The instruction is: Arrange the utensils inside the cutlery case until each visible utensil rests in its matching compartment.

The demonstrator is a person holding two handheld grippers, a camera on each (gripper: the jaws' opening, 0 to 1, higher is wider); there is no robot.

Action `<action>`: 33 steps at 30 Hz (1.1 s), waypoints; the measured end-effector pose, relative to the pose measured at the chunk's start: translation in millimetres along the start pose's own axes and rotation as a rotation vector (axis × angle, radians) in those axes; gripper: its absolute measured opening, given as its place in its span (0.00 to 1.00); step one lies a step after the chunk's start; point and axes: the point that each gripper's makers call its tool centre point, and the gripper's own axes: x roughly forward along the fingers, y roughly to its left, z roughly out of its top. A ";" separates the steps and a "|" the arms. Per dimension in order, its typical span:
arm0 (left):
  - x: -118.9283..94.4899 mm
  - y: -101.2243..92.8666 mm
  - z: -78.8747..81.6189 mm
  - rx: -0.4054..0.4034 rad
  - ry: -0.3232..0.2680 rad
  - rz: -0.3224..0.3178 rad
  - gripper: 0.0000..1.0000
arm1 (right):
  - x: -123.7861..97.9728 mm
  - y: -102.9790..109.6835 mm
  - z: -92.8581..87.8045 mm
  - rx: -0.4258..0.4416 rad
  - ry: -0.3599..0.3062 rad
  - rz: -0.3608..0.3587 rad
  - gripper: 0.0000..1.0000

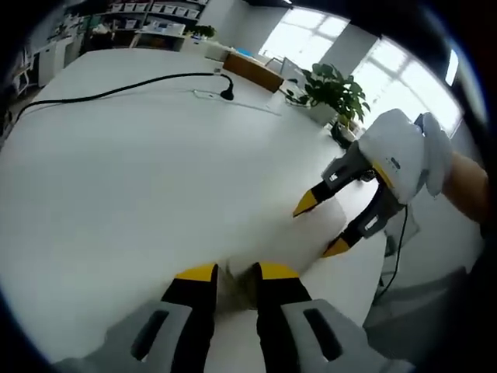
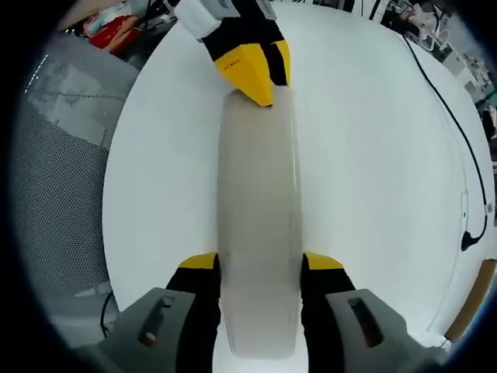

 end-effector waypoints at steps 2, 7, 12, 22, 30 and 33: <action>1.1 -1.8 -0.1 -0.007 0.000 -0.003 0.16 | 1.0 0.1 -1.1 -0.014 -0.008 -0.002 0.38; 2.0 -1.2 -0.2 -0.005 -0.003 -0.008 0.17 | 1.9 2.1 -1.7 -0.011 -0.021 -0.001 0.39; 0.7 -0.1 4.1 0.074 -0.021 0.018 0.16 | -8.0 0.4 -1.1 0.000 -0.061 -0.034 0.40; -25.1 8.4 22.3 0.126 -0.069 0.044 0.10 | -66.9 -12.4 -33.5 0.375 -0.301 -0.111 0.20; -15.8 -18.5 16.3 0.241 0.019 0.002 0.00 | -47.5 6.9 -73.8 0.507 -0.220 -0.104 0.00; -10.2 -21.1 14.6 0.294 0.042 0.014 0.00 | -42.3 12.9 -75.4 0.512 -0.198 -0.090 0.00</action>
